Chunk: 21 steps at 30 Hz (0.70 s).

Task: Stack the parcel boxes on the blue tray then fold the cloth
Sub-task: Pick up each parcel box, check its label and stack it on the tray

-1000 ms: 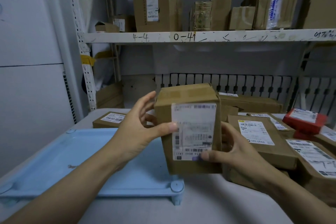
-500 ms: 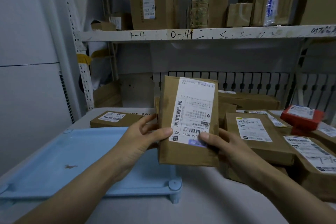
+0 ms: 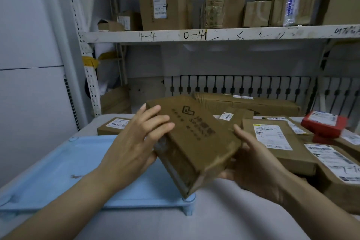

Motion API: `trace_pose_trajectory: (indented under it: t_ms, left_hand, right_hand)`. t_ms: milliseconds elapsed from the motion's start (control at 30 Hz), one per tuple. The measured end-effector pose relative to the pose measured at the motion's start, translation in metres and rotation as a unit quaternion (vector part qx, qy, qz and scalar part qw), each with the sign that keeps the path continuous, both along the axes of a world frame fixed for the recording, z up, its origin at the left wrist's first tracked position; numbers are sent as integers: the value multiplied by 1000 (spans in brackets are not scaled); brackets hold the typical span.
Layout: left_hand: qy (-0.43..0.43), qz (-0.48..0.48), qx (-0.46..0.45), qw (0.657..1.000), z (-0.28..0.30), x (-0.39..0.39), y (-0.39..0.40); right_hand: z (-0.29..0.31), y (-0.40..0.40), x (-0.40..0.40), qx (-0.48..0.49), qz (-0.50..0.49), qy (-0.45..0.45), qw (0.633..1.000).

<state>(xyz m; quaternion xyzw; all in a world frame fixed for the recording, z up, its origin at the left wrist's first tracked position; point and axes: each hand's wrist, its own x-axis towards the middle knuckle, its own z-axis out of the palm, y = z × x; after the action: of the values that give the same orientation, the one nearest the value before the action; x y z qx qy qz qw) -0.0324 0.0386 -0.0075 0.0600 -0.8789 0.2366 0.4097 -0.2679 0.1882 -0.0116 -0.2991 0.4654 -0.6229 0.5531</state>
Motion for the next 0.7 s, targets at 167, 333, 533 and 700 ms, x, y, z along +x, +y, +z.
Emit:
trace_pose_trajectory:
  t_ms: [167, 333, 533, 700]
  left_hand:
    - [18, -24, -94, 995, -8, 8, -7]
    - [27, -28, -107, 993, -10, 14, -10]
    - [18, -15, -44, 999, -10, 20, -11]
    - [36, 7, 214, 976, -5, 31, -3]
  right_hand:
    - [-2, 0, 6, -24, 34, 24, 999]
    - [-4, -3, 9, -33, 54, 23, 998]
    - [-2, -5, 17, -32, 44, 38, 998]
    - [4, -16, 25, -54, 29, 40, 997]
